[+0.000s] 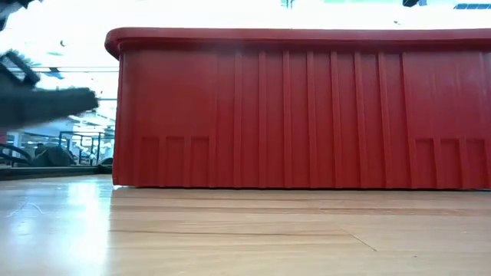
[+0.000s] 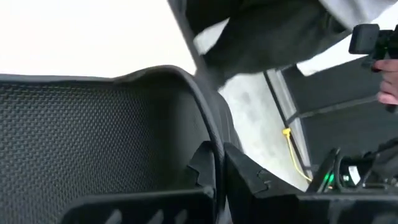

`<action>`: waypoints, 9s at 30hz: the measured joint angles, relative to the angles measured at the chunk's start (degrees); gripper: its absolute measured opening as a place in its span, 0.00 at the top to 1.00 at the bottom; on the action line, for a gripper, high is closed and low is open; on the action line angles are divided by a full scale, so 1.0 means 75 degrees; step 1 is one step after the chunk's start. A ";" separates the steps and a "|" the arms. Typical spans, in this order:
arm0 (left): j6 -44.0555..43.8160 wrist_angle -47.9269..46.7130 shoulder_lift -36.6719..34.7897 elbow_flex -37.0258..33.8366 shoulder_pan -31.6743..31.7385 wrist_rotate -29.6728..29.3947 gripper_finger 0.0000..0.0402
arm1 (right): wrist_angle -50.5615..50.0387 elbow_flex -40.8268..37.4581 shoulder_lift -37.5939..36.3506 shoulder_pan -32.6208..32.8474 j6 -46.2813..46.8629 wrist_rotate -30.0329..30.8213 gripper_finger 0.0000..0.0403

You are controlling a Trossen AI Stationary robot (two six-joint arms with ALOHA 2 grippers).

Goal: Pick and place slides into bin
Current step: Put the black slide into the red container

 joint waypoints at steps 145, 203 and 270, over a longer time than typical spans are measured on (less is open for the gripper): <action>1.0202 -0.6175 0.7087 1.0281 0.8141 0.0284 0.94 | -0.0179 -0.0003 0.0009 0.0000 0.0414 0.1600 1.00; 0.6836 -0.6426 0.1751 1.0281 0.7257 -0.1853 0.48 | -0.0181 -0.0003 0.0008 0.0000 0.0357 0.1133 1.00; -0.1766 -0.4430 -0.2550 -0.0215 -0.0042 0.0528 0.57 | -0.0245 -0.0003 0.0006 0.0000 0.0614 0.0754 1.00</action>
